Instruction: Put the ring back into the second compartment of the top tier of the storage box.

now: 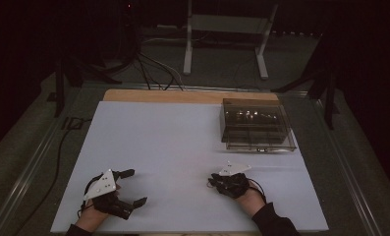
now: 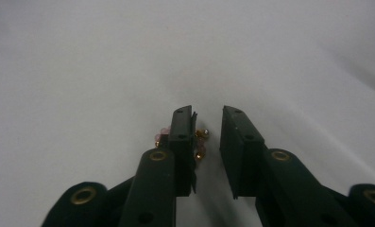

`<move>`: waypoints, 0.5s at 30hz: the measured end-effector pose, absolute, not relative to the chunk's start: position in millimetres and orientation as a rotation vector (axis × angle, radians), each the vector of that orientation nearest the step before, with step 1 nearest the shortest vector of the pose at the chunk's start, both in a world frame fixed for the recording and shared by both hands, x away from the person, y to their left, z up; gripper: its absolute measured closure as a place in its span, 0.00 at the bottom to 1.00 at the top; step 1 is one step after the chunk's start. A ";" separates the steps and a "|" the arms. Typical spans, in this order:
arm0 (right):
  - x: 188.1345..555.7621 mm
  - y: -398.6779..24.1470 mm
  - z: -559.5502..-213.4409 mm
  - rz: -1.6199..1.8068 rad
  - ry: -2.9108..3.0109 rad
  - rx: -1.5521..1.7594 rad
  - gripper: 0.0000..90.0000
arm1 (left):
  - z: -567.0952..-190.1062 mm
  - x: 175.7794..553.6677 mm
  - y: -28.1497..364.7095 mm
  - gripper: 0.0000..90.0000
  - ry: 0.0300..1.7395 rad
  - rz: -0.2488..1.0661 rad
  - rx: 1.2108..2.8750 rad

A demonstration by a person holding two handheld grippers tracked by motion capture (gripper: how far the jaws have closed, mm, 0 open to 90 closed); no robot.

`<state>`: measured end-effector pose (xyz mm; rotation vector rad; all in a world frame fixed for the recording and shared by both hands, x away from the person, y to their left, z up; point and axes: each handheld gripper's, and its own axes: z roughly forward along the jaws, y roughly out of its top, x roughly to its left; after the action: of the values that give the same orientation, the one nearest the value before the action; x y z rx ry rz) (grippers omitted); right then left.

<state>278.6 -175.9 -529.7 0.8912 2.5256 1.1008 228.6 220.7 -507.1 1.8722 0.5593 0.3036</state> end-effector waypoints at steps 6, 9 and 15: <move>277.6 -171.0 -527.7 1.058 2.548 0.863 0.93 | -507.1 228.5 220.4 0.01 0.558 0.305 1.875; 279.4 -170.7 -526.9 1.054 2.565 0.874 0.94 | -507.3 228.7 220.3 0.01 0.558 0.305 1.875; 281.9 -168.9 -524.5 1.023 2.592 0.883 0.96 | -507.5 228.7 220.2 0.01 0.559 0.303 1.875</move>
<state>281.9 -168.9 -524.5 0.8827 2.5917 1.0227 228.7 220.2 -507.5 1.8750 0.5592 0.3027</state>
